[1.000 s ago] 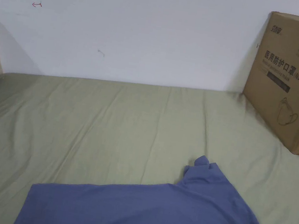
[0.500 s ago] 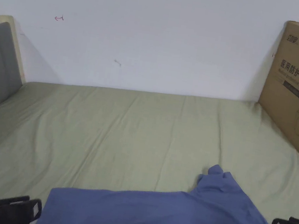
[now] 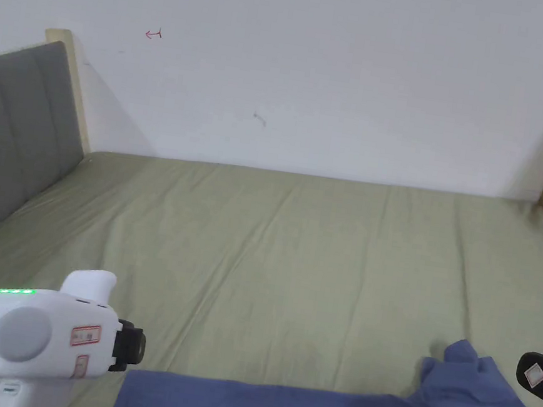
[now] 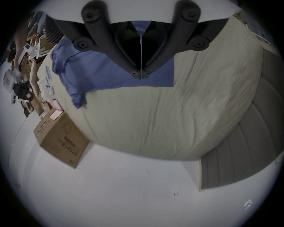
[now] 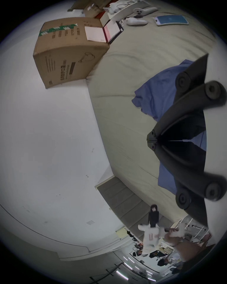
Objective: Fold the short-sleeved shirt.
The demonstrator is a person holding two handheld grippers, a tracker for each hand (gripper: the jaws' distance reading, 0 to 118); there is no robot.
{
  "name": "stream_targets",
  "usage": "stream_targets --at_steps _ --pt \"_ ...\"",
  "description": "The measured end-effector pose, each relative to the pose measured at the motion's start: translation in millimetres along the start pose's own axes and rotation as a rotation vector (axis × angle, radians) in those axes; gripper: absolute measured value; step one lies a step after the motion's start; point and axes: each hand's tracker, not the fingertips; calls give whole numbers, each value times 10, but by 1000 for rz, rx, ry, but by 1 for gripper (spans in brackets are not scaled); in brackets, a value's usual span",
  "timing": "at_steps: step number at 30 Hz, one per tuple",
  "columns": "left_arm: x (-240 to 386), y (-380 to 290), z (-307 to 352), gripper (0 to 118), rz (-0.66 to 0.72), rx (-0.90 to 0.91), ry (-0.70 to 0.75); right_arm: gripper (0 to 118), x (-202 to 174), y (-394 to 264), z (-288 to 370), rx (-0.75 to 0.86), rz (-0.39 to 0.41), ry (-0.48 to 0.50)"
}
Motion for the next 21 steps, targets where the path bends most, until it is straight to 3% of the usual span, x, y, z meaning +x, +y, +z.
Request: stream_targets --at_steps 1,2,3,4,10,11,13,14,15,16,17,18,19,20,21 --pt "-93 44 -203 21 14 -25 41 0 7 -4 -79 -9 0 -7" --pt "-176 69 -404 59 15 -68 51 0 19 -10 -150 -26 -3 -15" --pt "-252 62 -600 107 17 -119 40 0 33 -12 -217 -38 -4 -19" --pt "-312 44 -744 116 6 -149 49 0 48 -41 -266 -57 -14 -10" --pt "-529 -207 -1552 112 -46 -348 155 0 160 -137 -456 -87 25 -89" --pt "-576 -296 -1606 114 -16 -365 102 0 191 -122 -468 -77 31 -107" --pt "-473 -262 -1479 112 -41 -272 124 0 324 -55 -546 -87 15 -203" --pt "-425 -262 -1425 105 -59 -257 146 0 437 -23 -605 -97 -1 -182" --pt "-365 -266 -1315 81 -102 -195 158 0 548 10 -663 -109 -16 -184" --pt "-294 -266 -1193 51 -138 -136 151 0 716 57 -750 -149 -55 -197" --pt "-251 -250 -1099 12 -153 -99 124 0 857 103 -843 -179 -92 -217" --pt "-226 -236 -1072 4 -117 -115 53 3 969 142 -928 -197 -118 -243" --pt "-198 -254 -986 4 -117 -117 106 24 1141 207 -1089 -244 -142 -254" --pt "-196 -247 -946 4 -76 -108 58 47 1283 238 -1200 -270 -149 -257" --pt "-220 -226 -905 4 -20 -113 -14 61 1394 280 -1384 -336 -153 -270"
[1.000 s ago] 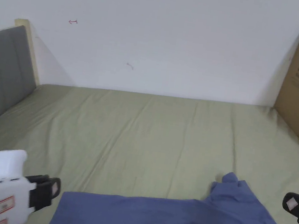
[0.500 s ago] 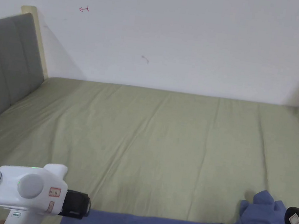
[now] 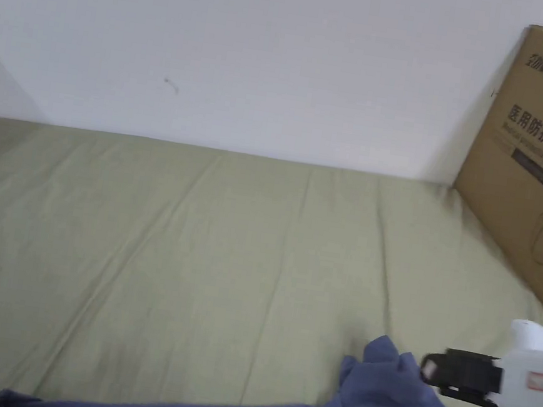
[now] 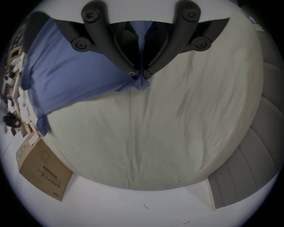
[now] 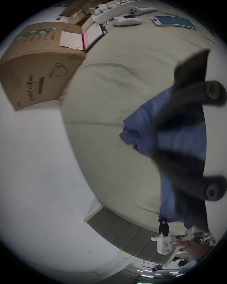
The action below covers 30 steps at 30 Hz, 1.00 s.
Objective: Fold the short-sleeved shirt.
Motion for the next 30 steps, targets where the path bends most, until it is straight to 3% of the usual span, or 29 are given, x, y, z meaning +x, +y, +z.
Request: stream_targets --at_steps 1,2,3,5,9,11,12,13,14,15,19,24,30 --pt "9 3 52 4 28 19 -21 61 20 83 -188 -56 20 -22" --pt "46 21 141 4 16 38 3 96 42 144 -338 -68 26 -41" --pt "77 22 199 4 2 56 17 112 37 198 -486 -83 46 -60" --pt "106 26 309 4 -14 87 5 112 49 330 -826 -132 79 -110" --pt "130 5 398 4 -4 87 -9 110 94 438 -1303 -205 72 -177" --pt "115 13 383 4 -9 70 -4 98 114 416 -1384 -248 80 -169" --pt "117 3 377 4 -21 66 3 69 94 402 -1388 -258 90 -174" --pt "108 7 361 4 -32 62 11 45 30 369 -1340 -254 153 -266" --pt "93 22 338 4 -35 58 17 29 2 345 -1248 -212 187 -263" --pt "78 31 322 4 -34 54 15 1 -44 324 -1128 -214 178 -153" --pt "7 89 294 4 20 78 -9 1 -176 350 -671 -63 208 -152" --pt "20 181 409 4 -8 190 -13 1 -219 449 1 147 106 -98" --pt "-13 223 683 4 -20 222 -76 1 -315 159 768 212 63 -29"
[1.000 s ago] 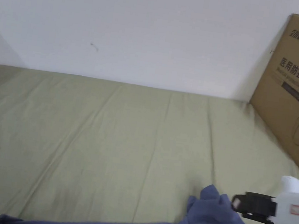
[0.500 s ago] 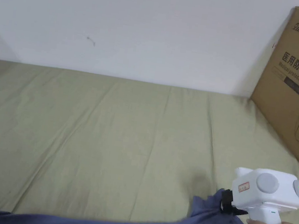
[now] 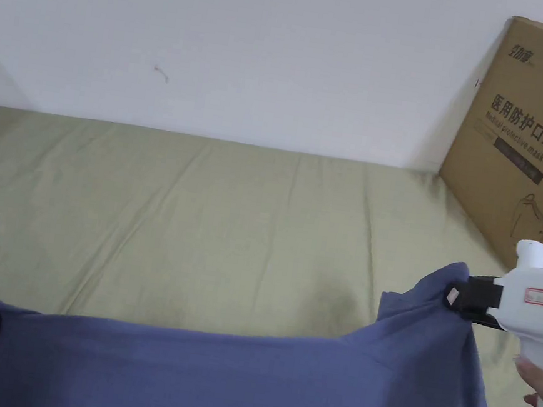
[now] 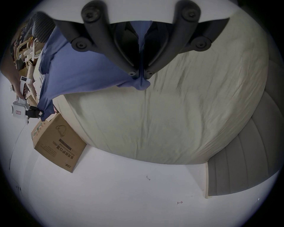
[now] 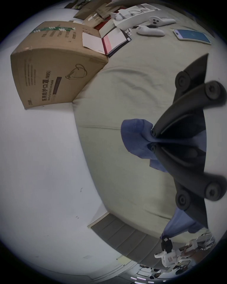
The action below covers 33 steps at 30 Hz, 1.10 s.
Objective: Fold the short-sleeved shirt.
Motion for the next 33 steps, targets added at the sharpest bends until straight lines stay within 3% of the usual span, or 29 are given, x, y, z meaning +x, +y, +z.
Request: stream_targets --at_steps 6,10,17,18,19,20,21,22,26,30,33 --pt "-1 -294 479 4 -70 -56 -54 1 225 -761 879 -35 -73 32" --pt "-41 -729 804 4 -63 -155 -97 1 497 -1467 1295 -183 -156 14" --pt "-71 -1323 736 5 -60 -342 -73 1 643 -2089 1096 -381 -150 -54" --pt "-89 -1348 738 18 -46 -343 -71 4 641 -2088 1062 -392 -158 -51" --pt "-104 -1364 750 45 -23 -340 -62 18 630 -2075 1055 -387 -171 -49" --pt "-123 -1374 763 84 11 -324 -31 49 621 -2066 1074 -385 -180 -58" --pt "-138 -1375 791 108 37 -307 -18 98 595 -2058 1089 -382 -191 -79" --pt "-145 -1350 871 105 63 -270 -31 110 552 -2037 1110 -377 -189 -106" --pt "28 -1156 1194 105 169 -113 -80 110 331 -1822 1309 -223 -164 -61" --pt "356 -958 1479 106 181 84 -134 110 -37 -1587 1579 21 -86 27" --pt "708 -849 1606 109 134 189 -156 110 -379 -1440 1668 99 -7 96"
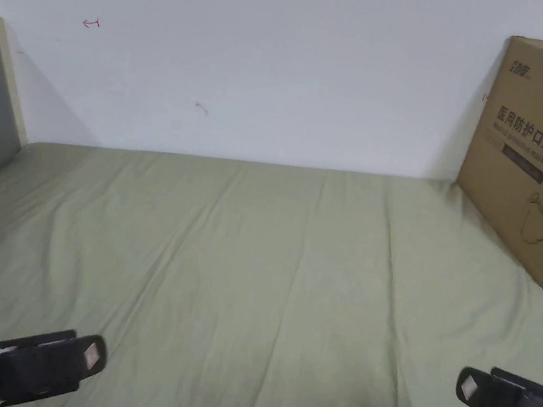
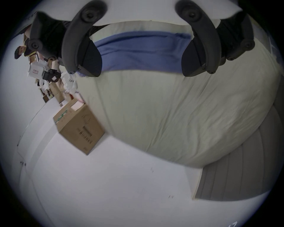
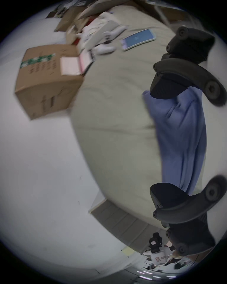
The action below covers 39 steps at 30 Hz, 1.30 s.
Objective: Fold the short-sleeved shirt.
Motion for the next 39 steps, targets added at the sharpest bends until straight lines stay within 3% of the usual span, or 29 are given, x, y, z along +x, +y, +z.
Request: stream_targets --at_steps 2,4,5,6,7,8,13,20,21,22,23,24,25,26,34,39 --pt "239 12 38 109 -88 66 15 110 -204 42 7 34 32 8" --pt "430 -21 56 94 -161 120 33 109 -284 42 -6 89 25 36" --pt "521 -30 42 71 -185 128 43 104 -325 36 15 123 9 42" --pt "569 -51 19 23 -178 115 49 79 -342 32 21 144 -4 50" --pt "570 -88 -23 0 -193 112 67 37 -352 24 6 143 -15 41" --pt "576 -104 -35 0 -183 115 58 0 -366 1 -6 134 -14 31" --pt "476 -84 -23 0 -174 102 61 0 -375 31 -76 114 16 19" --pt "-893 106 -309 0 90 -317 3 0 -504 50 -79 58 29 48" --pt "-1149 52 -351 9 166 -353 -21 0 -521 40 -98 48 29 45" --pt "-1399 -24 -377 28 255 -369 -43 0 -539 26 -128 35 28 43" --pt "-1543 -102 -415 54 322 -387 -54 0 -554 14 -164 22 26 43" --pt "-1723 -184 -459 88 381 -404 -44 0 -561 4 -204 8 24 45" --pt "-1869 -268 -519 110 416 -420 -39 0 -585 -10 -252 -3 23 43" --pt "-1977 -352 -586 118 425 -455 -41 0 -614 -25 -298 -12 24 37" --pt "-2361 -804 -1178 118 646 -421 -395 0 -896 -22 -552 -71 48 51" --pt "-2280 -932 -1523 118 730 -528 -602 0 -996 26 -626 -91 39 82"
